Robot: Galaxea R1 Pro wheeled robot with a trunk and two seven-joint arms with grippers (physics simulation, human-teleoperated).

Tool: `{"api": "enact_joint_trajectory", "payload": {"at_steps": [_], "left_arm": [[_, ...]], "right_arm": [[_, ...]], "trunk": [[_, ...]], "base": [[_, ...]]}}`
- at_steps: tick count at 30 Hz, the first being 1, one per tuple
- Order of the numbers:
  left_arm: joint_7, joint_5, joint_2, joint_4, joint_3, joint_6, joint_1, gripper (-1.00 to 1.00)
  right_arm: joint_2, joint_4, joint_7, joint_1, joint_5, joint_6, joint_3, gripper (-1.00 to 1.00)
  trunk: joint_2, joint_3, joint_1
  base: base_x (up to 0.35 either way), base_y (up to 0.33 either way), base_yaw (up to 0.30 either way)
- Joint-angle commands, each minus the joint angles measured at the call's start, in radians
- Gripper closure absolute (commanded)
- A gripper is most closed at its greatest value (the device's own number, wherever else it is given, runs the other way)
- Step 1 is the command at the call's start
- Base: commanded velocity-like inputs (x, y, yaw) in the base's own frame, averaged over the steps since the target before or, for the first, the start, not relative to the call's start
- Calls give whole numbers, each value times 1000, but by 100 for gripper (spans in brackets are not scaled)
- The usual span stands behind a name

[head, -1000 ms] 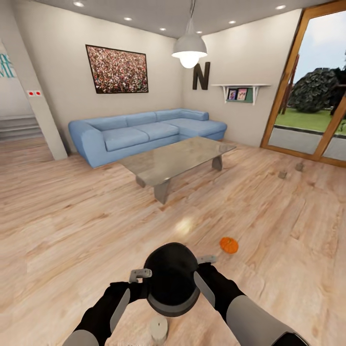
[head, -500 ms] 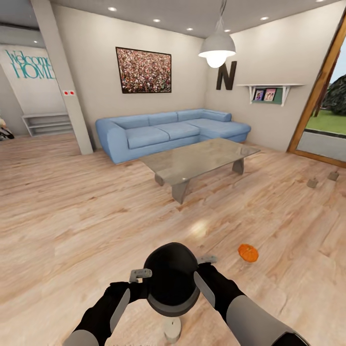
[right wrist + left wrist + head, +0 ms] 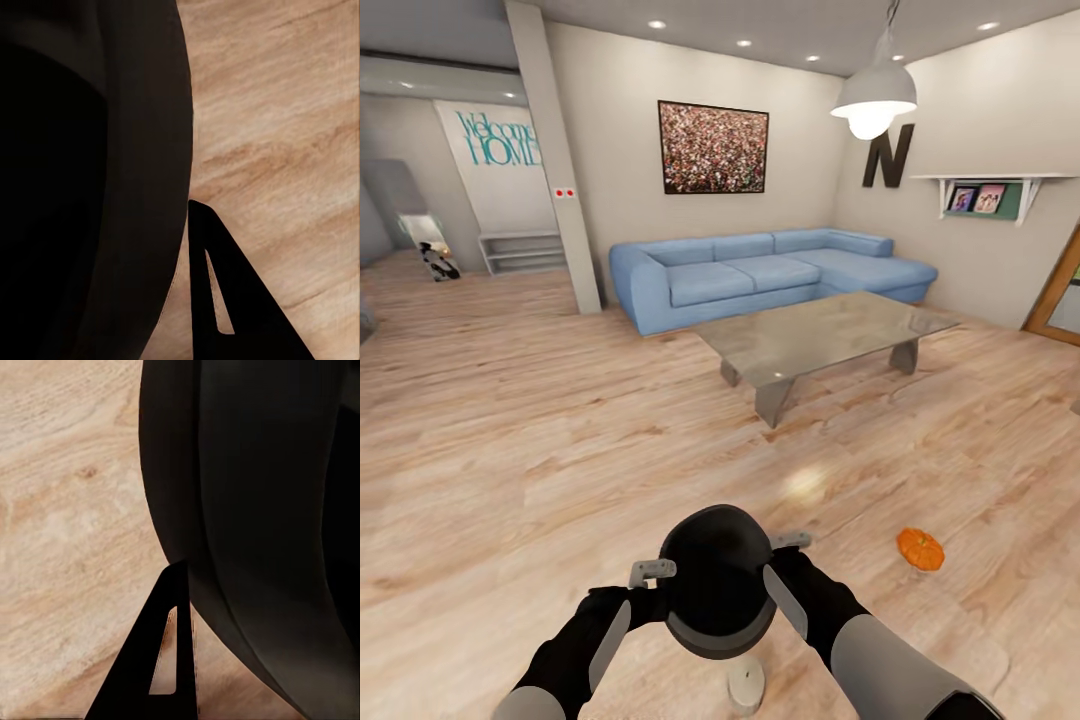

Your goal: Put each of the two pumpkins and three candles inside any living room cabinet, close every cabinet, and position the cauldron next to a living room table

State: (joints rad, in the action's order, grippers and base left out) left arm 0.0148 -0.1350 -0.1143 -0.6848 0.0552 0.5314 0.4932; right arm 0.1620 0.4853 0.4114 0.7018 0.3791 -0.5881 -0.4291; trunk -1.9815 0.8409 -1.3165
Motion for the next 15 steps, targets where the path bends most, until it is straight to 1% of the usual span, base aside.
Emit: {"api": "enact_joint_trajectory", "payload": {"at_steps": [1,15], "left_arm": [[2,-37,-1,-1,2,5,1,100],[2,-37,-1,-1,2,5,1,100]], "right_arm": [[6,12,-19,1,34,8,-5,100],[7,12,-19,1,33,9,-5,100]], "trunk": [[-1,1,0],[-1,1,0]], "base": [[0,0,281],[0,0,282]]}}
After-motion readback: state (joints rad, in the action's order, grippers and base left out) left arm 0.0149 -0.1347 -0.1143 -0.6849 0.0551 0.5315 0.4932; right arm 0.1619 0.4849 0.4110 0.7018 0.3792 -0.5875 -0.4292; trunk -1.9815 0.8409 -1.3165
